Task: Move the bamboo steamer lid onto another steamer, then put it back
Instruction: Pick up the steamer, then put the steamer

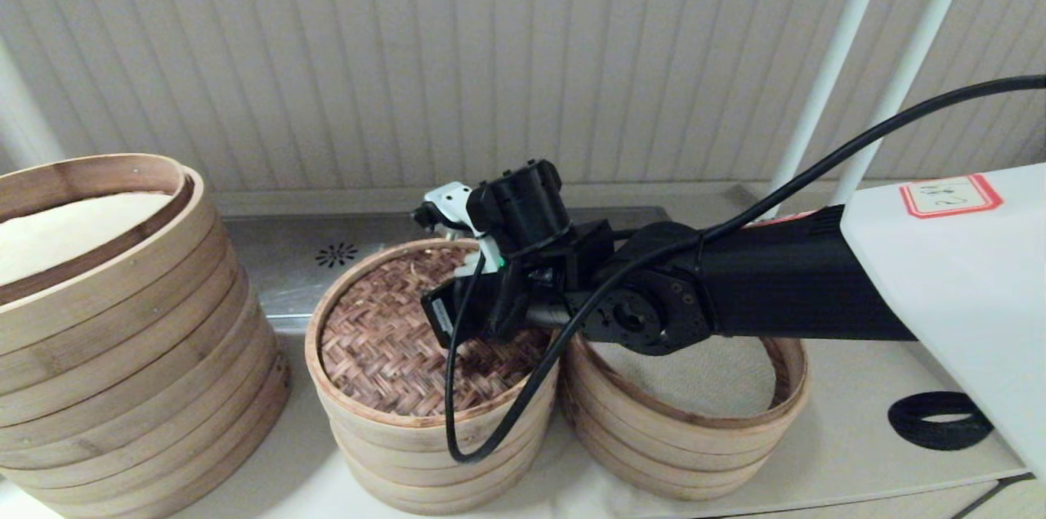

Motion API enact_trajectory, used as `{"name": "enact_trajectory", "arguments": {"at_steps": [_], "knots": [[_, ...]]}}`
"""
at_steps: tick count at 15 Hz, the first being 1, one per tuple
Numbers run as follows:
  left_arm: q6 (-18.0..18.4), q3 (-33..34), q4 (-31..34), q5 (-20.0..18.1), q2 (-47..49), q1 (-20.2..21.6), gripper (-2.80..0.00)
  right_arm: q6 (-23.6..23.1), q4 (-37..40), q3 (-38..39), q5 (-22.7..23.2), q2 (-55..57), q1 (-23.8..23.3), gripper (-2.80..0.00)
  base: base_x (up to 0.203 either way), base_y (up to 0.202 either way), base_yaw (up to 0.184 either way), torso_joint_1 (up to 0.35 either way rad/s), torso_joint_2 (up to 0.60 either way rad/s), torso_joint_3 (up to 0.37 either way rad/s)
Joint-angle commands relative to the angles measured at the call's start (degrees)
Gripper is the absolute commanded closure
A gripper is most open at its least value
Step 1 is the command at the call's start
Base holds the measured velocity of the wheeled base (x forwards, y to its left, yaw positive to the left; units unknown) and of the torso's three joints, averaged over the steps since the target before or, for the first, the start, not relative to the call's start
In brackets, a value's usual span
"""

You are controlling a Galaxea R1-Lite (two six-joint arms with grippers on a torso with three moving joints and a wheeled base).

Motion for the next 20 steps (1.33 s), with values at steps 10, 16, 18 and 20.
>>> {"name": "enact_trajectory", "arguments": {"at_steps": [10,16,18,20], "knots": [[0.00,0.01,0.00,0.01,0.09,0.00,0.00,-0.61,-0.03,-0.70,-1.25,-3.28,-0.54,0.00,0.000,0.000,0.000,0.000,0.00,0.000],[0.00,0.01,0.00,0.01,0.09,0.00,0.00,-0.52,0.06,0.11,-1.33,-6.03,-0.53,0.00,0.000,0.000,0.000,0.000,0.00,0.000],[0.00,0.01,0.00,0.01,0.09,0.00,0.00,-0.53,0.13,0.40,-1.51,-7.41,-1.30,0.00,0.000,0.000,0.000,0.000,0.00,0.000],[0.00,0.01,0.00,0.01,0.09,0.00,0.00,-0.60,0.15,1.42,-1.59,-9.34,-3.13,0.00,0.000,0.000,0.000,0.000,0.00,0.000]]}}
